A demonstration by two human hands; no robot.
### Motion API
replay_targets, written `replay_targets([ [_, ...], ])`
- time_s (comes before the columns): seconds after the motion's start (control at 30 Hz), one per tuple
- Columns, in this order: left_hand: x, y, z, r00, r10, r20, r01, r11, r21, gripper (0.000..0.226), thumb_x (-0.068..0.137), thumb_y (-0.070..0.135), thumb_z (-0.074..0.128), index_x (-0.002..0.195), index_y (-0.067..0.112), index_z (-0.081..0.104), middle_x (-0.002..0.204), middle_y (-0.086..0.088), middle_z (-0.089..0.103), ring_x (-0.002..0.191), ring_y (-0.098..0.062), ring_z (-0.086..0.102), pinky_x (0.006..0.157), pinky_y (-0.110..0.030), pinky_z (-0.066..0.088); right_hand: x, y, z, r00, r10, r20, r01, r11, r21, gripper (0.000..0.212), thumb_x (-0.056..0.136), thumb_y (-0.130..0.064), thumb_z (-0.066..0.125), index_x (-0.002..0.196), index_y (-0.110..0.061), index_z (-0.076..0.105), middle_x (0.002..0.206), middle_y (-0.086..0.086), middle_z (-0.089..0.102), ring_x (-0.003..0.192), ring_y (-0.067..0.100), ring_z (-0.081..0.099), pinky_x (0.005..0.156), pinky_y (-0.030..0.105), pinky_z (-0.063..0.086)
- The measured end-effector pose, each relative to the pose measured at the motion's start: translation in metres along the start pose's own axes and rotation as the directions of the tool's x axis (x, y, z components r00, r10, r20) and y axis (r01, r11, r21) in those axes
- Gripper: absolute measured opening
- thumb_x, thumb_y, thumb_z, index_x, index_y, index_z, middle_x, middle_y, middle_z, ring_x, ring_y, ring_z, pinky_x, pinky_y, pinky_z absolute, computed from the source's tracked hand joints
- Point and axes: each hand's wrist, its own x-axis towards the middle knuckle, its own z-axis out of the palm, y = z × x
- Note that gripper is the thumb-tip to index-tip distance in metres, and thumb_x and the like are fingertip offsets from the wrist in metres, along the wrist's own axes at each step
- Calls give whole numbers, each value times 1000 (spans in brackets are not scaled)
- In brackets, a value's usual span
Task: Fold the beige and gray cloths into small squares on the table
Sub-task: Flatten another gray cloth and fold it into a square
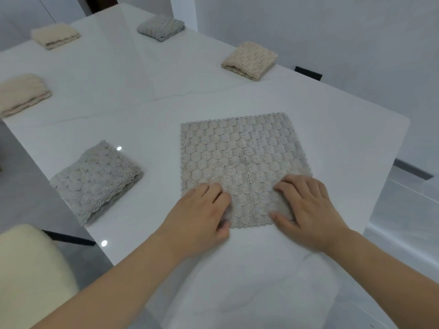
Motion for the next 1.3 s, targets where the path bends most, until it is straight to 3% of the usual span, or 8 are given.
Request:
replay_targets([
  [0.17,7,3,1,998,22,65,-31,991,129,27,69,19,58,96,14,56,88,-3,51,75,-24,50,55,-35,47,-5,0,-4,995,-85,53,84,996,27,59,66,-39,49,122,-21,55,118,-2,48,114,21,46,104,32,25],
  [0.3,6,6,-9,990,41,134,-57,992,112,67,65,29,6,111,12,52,102,-7,49,88,-26,47,71,-37,48,-5,8,-8,988,-133,73,131,991,26,56,64,-28,40,118,-21,55,118,-3,50,113,19,46,101,29,31],
  [0.5,15,20,-12,966,-111,233,78,986,146,31,90,9,45,121,14,44,114,-4,49,99,-25,51,66,-32,41,-6,2,-3,994,-32,-105,43,994,103,24,75,-20,37,82,-14,59,79,-1,54,72,24,54,66,34,48],
  [0.63,19,16,-19,915,-170,367,183,983,-2,19,85,12,46,101,16,57,96,-3,62,89,-25,59,69,-31,47,-13,-3,-9,993,87,-78,-76,987,140,22,77,-27,36,82,-19,55,60,-9,51,53,19,48,48,28,40],
  [0.83,12,-4,-24,857,-190,480,355,892,-280,25,89,14,45,64,16,44,63,2,49,60,-16,47,53,-27,34,-33,16,-18,975,-183,122,165,975,148,44,60,-20,50,104,-25,47,84,-14,54,72,10,50,61,23,38],
  [0.93,12,-10,-25,875,-214,434,367,878,-308,29,94,22,45,65,16,45,62,4,49,55,-12,43,51,-27,32,-31,19,-25,990,11,142,-64,927,370,30,69,-15,52,95,-28,49,79,-14,55,67,7,48,62,24,39],
  [1.07,21,-22,-33,906,-328,266,386,898,-211,20,92,29,47,80,16,56,72,2,62,62,-16,53,56,-32,41,-6,26,-22,919,388,70,-331,663,672,16,90,-17,60,75,-12,57,65,14,51,59,15,41,59,31,35],
  [1.3,68,-45,-39,942,-327,-73,325,945,-39,16,90,23,45,81,15,56,73,1,57,70,-20,53,56,-31,41,59,31,-21,804,592,-57,-444,662,604,39,95,-32,51,69,-6,39,64,4,40,60,19,35,54,33,28],
])
